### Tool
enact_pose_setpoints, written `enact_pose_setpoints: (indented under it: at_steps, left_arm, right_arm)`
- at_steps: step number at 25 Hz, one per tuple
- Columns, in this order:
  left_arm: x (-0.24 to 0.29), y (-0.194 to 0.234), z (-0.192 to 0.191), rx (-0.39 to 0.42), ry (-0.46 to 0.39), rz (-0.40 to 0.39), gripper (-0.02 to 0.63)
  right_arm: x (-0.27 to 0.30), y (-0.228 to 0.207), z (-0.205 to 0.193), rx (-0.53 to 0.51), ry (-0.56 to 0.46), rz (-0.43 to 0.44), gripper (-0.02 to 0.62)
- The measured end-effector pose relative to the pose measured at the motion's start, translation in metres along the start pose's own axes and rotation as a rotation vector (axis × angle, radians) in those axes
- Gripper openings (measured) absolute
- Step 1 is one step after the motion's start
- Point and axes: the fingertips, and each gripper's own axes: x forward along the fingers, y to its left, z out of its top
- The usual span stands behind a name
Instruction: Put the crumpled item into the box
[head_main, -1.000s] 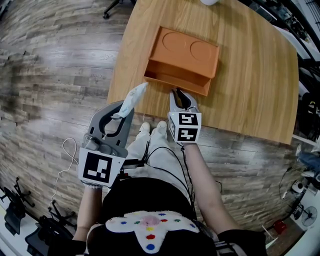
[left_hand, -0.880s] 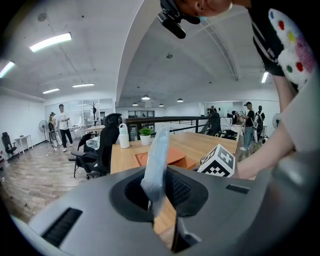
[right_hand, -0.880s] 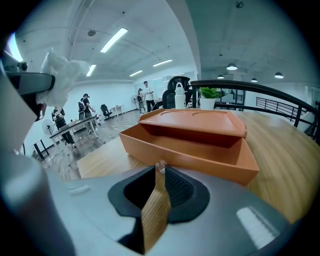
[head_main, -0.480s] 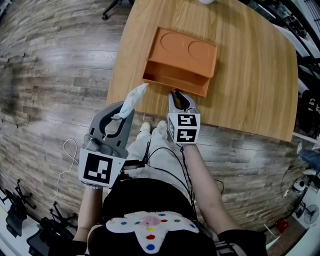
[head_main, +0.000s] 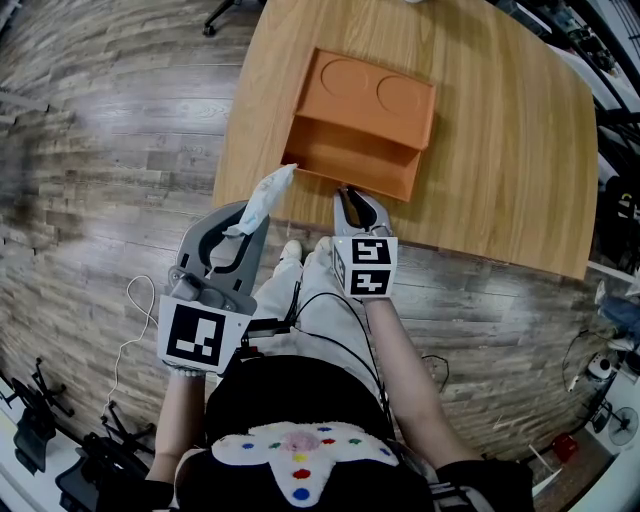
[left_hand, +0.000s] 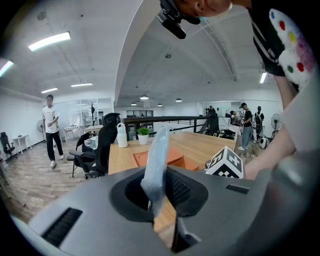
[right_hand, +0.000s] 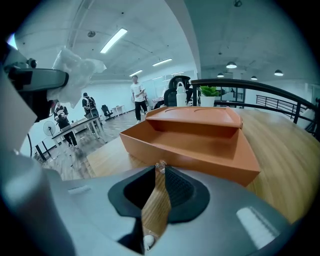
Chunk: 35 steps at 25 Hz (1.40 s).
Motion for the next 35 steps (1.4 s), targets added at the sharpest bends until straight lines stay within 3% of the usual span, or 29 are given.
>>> enact_pose_setpoints:
  at_steps: [8, 11, 14, 16, 21, 35]
  left_arm:
    - [0.001, 0.0, -0.002, 0.0, 0.003, -0.006, 0.049]
    - [-0.003, -0.004, -0.003, 0.0, -0.002, -0.007, 0.049]
    - [-0.006, -0.007, 0.002, 0.005, -0.013, -0.007, 0.049]
    - [-0.009, -0.009, 0.007, 0.01, -0.02, -0.01, 0.049]
    - [-0.01, -0.015, 0.027, 0.033, -0.054, -0.018, 0.049]
    - [-0.012, -0.034, 0.074, 0.102, -0.142, -0.051, 0.049]
  right_arm:
    - [0.001, 0.001, -0.004, 0.019, 0.006, 0.009, 0.071]
    - [-0.006, 0.006, -0.004, 0.023, -0.006, 0.017, 0.11]
    - [-0.019, 0.007, 0.002, 0.017, -0.037, 0.014, 0.11]
    - [-0.031, 0.005, 0.01, 0.013, -0.061, -0.001, 0.109]
    - [-0.062, -0.013, 0.04, -0.012, -0.141, -0.045, 0.012]
    - [-0.147, -0.052, 0.109, -0.021, -0.328, -0.149, 0.009]
